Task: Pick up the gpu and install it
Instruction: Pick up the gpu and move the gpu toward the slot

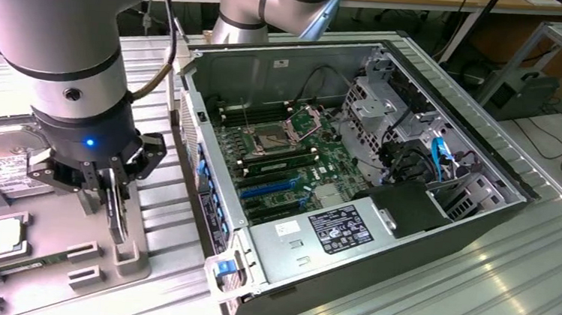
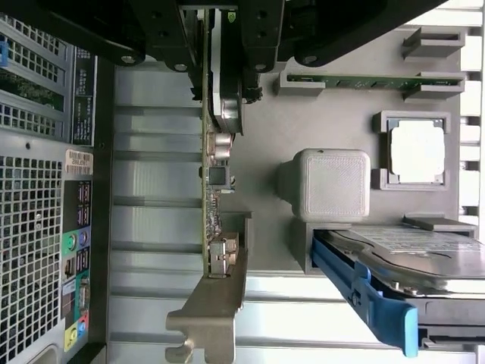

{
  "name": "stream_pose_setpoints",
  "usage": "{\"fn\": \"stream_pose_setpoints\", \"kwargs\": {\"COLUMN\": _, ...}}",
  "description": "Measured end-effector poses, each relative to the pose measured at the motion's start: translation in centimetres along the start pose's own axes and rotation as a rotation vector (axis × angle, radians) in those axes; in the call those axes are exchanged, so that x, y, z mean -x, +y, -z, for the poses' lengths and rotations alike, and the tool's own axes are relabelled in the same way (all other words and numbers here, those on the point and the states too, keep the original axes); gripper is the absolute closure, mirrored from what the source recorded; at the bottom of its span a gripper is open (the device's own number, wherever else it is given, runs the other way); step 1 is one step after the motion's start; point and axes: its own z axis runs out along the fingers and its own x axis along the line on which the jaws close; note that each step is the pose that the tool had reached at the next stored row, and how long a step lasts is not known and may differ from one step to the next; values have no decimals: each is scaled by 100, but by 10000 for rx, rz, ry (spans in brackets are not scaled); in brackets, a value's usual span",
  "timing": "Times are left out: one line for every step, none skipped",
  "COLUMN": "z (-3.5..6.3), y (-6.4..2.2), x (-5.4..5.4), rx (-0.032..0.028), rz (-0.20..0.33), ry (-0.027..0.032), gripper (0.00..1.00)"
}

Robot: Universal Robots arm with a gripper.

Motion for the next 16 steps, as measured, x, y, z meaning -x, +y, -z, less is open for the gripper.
{"fn": "stream_pose_setpoints", "kwargs": {"z": 13, "y": 1, "x": 0, "rx": 0, "rz": 0, "ry": -1, "gripper": 72}}
{"fn": "stream_pose_setpoints", "kwargs": {"z": 23, "y": 1, "x": 0, "rx": 0, "rz": 0, "ry": -1, "gripper": 72}}
{"fn": "stream_pose_setpoints", "kwargs": {"z": 37, "y": 2, "x": 0, "rx": 0, "rz": 0, "ry": 0, "gripper": 72}}
{"fn": "stream_pose_setpoints", "kwargs": {"z": 47, "y": 3, "x": 0, "rx": 0, "rz": 0, "ry": 0, "gripper": 72}}
{"fn": "stream_pose_setpoints", "kwargs": {"z": 58, "y": 3, "x": 0, "rx": 0, "rz": -1, "ry": 0, "gripper": 72}}
{"fn": "stream_pose_setpoints", "kwargs": {"z": 83, "y": 5, "x": 0, "rx": 0, "rz": 0, "ry": 0, "gripper": 72}}
{"fn": "stream_pose_setpoints", "kwargs": {"z": 102, "y": 6, "x": 0, "rx": 0, "rz": 0, "ry": 0, "gripper": 72}}
{"fn": "stream_pose_setpoints", "kwargs": {"z": 116, "y": 7, "x": 0, "rx": 0, "rz": 0, "ry": 0, "gripper": 72}}
{"fn": "stream_pose_setpoints", "kwargs": {"z": 129, "y": 8, "x": 0, "rx": 0, "rz": 0, "ry": 0, "gripper": 72}}
{"fn": "stream_pose_setpoints", "kwargs": {"z": 141, "y": 8, "x": 0, "rx": 0, "rz": 0, "ry": 0, "gripper": 72}}
{"fn": "stream_pose_setpoints", "kwargs": {"z": 152, "y": 9, "x": 0, "rx": 0, "rz": 0, "ry": 0, "gripper": 72}}
{"fn": "stream_pose_setpoints", "kwargs": {"z": 165, "y": 10, "x": 0, "rx": 0, "rz": 0, "ry": 0, "gripper": 72}}
{"fn": "stream_pose_setpoints", "kwargs": {"z": 175, "y": 10, "x": 0, "rx": 0, "rz": 0, "ry": 0, "gripper": 72}}
{"fn": "stream_pose_setpoints", "kwargs": {"z": 188, "y": 11, "x": 0, "rx": 0, "rz": 0, "ry": 0, "gripper": 72}}
{"fn": "stream_pose_setpoints", "kwargs": {"z": 203, "y": 12, "x": 0, "rx": 0, "rz": 0, "ry": 0, "gripper": 72}}
{"fn": "stream_pose_setpoints", "kwargs": {"z": 218, "y": 13, "x": 0, "rx": 0, "rz": 0, "ry": 0, "gripper": 72}}
